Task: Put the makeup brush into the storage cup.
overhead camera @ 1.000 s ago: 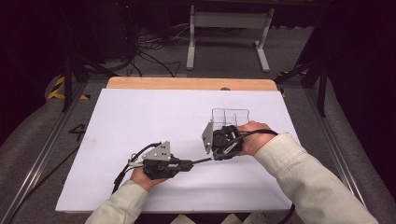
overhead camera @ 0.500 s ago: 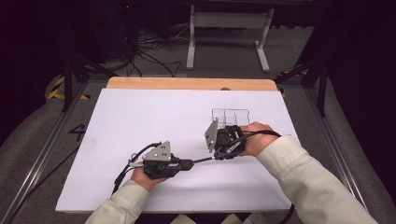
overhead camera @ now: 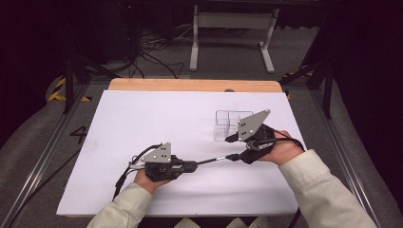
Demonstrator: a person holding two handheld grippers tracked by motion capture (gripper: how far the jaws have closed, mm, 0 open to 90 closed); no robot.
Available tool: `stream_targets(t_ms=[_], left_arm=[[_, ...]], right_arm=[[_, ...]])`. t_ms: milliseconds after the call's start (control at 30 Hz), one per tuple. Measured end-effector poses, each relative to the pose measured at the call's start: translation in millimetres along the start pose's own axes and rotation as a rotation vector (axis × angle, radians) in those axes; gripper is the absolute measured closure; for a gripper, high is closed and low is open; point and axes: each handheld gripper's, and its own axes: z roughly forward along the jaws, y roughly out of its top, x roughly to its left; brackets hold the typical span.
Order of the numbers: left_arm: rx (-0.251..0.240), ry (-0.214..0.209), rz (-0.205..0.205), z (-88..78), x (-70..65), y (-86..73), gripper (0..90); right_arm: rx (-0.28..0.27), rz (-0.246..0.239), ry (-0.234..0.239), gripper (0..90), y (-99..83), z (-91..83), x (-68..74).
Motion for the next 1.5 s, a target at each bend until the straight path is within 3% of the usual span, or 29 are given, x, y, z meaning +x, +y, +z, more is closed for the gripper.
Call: stream_targets(t_ms=[100, 367, 600, 733, 900, 1200, 1500], left_arm=[[-0.002, -0.007, 0.006, 0.8, 0.9, -0.3, 83.3], [-0.074, -0.027, -0.008, 1.0, 7.8, -1.4, 83.3], [-0.080, -0.030, 0.006, 3.6, 6.3, -3.2, 83.3], [-0.093, -0.032, 0.012, 4.2, 6.0, -4.5, 83.3], [-0.097, -0.047, 0.018, 7.0, 5.4, -5.3, 83.3], [-0.112, -0.053, 0.037, 7.7, 5.2, -5.7, 83.3], [-0.122, -0.045, 0.061, 9.2, 4.7, -5.4, 83.3]], right_arm=[[-0.023, 0.010, -0.033, 40.7, -8.0, -3.6, 2.9], [-0.179, 0.073, -0.057, 38.7, -31.8, -10.8, 11.1], [-0.280, 0.122, -0.075, 37.2, -46.6, -9.5, 16.7], [-0.323, 0.146, -0.074, 37.1, -54.8, -7.7, 19.8], [-0.415, 0.200, -0.054, 36.9, -69.1, -3.0, 23.1], [-0.458, 0.237, -0.035, 37.8, -77.5, 5.8, 25.2], [-0.483, 0.237, -0.012, 39.9, -76.3, 13.4, 27.4]])
